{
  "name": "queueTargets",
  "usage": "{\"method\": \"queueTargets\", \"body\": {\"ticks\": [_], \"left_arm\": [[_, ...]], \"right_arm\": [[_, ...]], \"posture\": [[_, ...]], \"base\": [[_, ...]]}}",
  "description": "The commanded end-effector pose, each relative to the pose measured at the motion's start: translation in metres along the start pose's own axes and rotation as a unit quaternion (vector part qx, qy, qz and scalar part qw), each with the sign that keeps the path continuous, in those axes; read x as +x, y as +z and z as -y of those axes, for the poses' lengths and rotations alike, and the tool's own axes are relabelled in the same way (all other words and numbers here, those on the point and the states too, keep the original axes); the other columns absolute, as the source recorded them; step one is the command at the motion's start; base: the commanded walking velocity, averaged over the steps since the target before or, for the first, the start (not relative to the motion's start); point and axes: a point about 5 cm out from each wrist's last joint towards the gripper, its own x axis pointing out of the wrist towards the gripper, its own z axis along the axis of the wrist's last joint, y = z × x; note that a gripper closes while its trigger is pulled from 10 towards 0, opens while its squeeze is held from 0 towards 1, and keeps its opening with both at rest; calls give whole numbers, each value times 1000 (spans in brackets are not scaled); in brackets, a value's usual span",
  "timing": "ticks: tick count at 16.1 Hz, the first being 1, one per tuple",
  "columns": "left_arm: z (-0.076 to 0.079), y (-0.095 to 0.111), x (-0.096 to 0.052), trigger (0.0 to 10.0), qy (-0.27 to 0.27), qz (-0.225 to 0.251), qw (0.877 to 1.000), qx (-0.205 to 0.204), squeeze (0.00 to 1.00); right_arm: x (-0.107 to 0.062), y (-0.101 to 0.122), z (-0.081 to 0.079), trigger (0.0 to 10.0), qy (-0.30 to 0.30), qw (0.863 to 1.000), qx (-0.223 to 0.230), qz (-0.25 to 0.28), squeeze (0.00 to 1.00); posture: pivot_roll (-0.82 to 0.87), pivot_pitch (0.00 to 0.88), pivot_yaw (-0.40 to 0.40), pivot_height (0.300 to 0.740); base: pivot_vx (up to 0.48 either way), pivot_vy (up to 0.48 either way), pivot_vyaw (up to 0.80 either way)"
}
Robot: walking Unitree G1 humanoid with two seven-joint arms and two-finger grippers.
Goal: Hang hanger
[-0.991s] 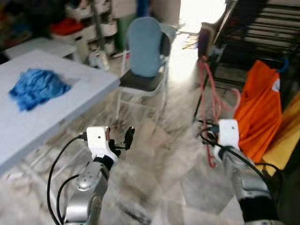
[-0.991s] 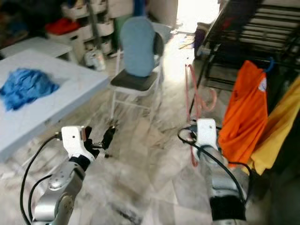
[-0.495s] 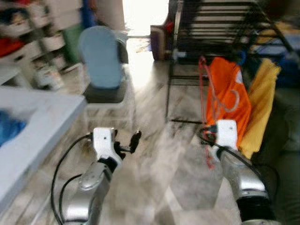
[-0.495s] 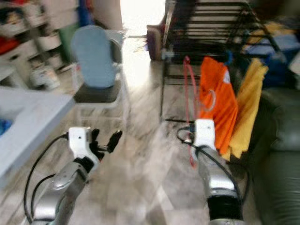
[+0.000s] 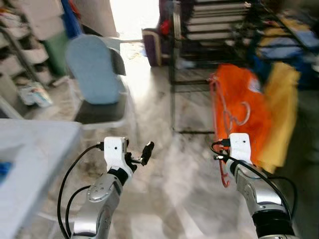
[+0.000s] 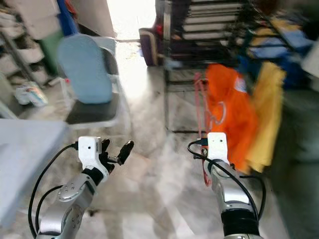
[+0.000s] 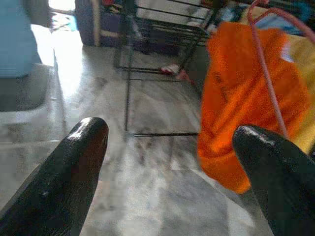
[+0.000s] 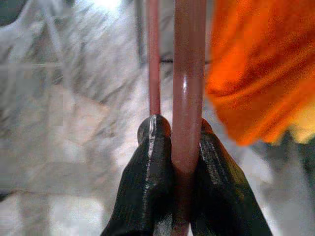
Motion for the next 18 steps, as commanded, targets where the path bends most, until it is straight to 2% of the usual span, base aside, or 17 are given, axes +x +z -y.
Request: {"method": "queueTargets", "body": {"ticks": [1,6,12,18], "left_arm": [[-7,0,-2,10000,10,-8,1000,8,0],[-6,-2,-1,10000,4,-16,1000,13,0],[-2,-3,0,10000,-12,-27,999,22,0],[-4,-7,-1,10000,0,-38,999,31,0]], "right_arm": [[1,-3,-13,10000,28,999,-7,-22,0],[3,-8,-13,10000,24,998,-20,-45,0],[5,-8,-1,10000,-25,998,-12,-53,0],[5,-8,2,10000,-39,998,-6,-52,0]], "posture": [[-94,0,49,740],[-93,0,50,740],[-90,0,53,740],[-91,0,55,740]], "base": [[382,289,0],[388,282,0],[479,0,0],[480,0,0]]}}
